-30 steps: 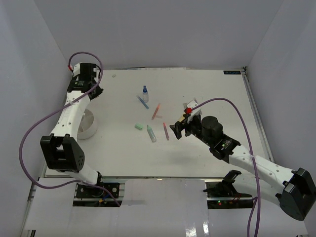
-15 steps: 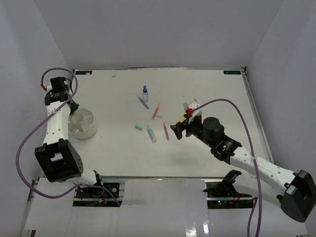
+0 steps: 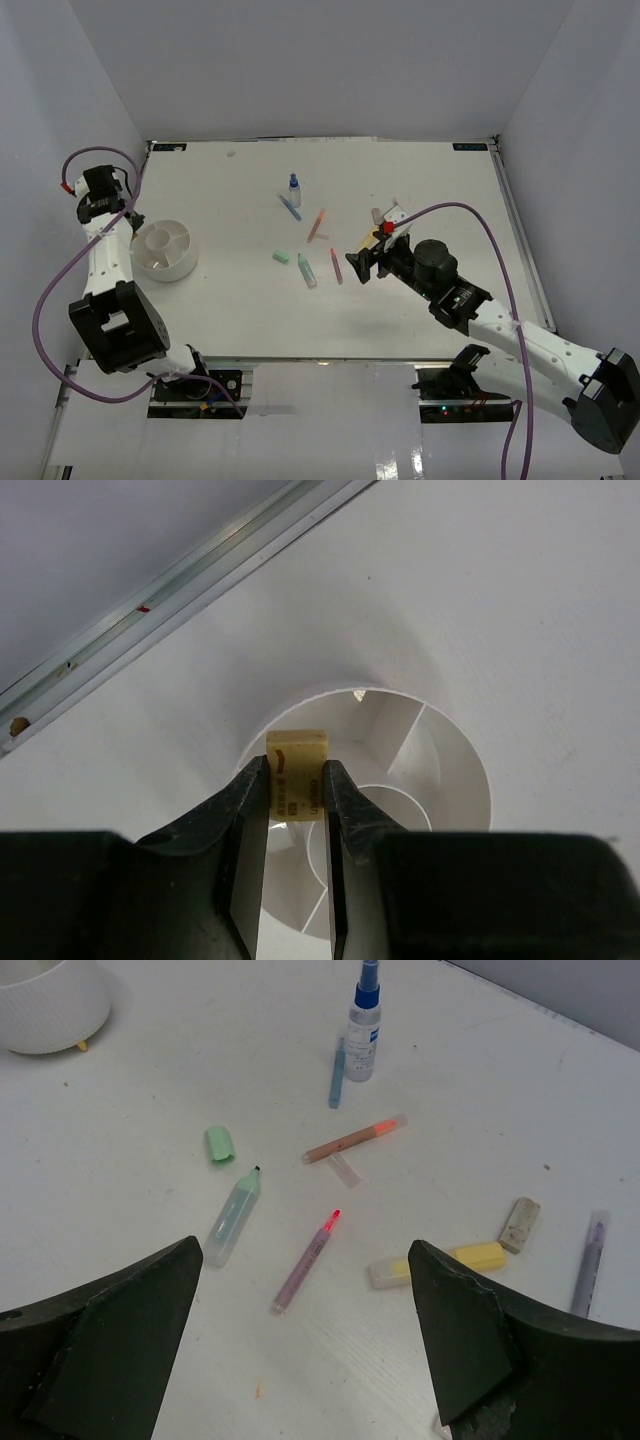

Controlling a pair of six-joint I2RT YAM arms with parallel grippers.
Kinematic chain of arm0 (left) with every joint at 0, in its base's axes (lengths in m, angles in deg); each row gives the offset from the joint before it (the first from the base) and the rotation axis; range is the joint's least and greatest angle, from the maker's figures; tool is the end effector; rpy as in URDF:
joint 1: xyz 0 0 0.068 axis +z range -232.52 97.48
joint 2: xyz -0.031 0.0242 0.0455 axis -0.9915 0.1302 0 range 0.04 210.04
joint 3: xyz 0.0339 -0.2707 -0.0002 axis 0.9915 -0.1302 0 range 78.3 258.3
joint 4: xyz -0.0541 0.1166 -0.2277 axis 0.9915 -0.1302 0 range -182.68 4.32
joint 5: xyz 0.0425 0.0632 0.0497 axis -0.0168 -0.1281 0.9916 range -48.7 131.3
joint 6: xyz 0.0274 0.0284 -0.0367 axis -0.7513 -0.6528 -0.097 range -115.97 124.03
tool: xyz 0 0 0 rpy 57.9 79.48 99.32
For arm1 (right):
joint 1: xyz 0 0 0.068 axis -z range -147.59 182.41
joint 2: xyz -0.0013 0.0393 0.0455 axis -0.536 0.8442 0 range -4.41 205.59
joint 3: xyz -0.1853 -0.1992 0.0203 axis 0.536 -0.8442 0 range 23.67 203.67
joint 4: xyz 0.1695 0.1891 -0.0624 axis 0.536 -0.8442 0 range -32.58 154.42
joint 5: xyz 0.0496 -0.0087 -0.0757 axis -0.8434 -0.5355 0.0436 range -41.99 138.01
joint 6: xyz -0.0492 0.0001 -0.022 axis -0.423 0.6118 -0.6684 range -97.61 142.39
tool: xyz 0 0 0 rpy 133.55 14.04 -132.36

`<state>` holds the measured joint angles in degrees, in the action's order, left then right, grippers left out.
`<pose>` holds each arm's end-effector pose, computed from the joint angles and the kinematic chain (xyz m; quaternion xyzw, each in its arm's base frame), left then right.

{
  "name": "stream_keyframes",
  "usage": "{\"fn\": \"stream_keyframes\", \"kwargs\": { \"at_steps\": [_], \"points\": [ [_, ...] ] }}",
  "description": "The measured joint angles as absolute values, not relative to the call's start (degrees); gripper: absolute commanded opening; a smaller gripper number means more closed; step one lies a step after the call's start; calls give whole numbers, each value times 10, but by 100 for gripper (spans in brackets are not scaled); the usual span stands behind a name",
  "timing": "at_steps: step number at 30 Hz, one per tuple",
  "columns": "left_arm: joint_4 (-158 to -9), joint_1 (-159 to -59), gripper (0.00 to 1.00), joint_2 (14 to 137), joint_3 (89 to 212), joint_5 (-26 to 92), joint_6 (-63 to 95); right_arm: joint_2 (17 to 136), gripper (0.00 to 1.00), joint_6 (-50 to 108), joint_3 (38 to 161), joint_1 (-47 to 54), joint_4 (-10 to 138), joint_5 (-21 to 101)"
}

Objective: Sort the stationery into containers
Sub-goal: Place the stationery in the storage box.

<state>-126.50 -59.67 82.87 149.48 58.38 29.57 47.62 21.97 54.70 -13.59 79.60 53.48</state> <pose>0.2769 0.1280 0.2990 -0.4274 0.8345 0.1331 0.3214 0.1530 0.1535 0.2787 -0.2627 0.6938 0.2267 0.6310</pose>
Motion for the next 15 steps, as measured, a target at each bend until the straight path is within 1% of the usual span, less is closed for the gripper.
{"fn": "stream_keyframes", "kwargs": {
  "at_steps": [15],
  "points": [
    [-1187,-596,31,832,1443,549,281,472,90,219,547,-145,796,538]
  ]
}}
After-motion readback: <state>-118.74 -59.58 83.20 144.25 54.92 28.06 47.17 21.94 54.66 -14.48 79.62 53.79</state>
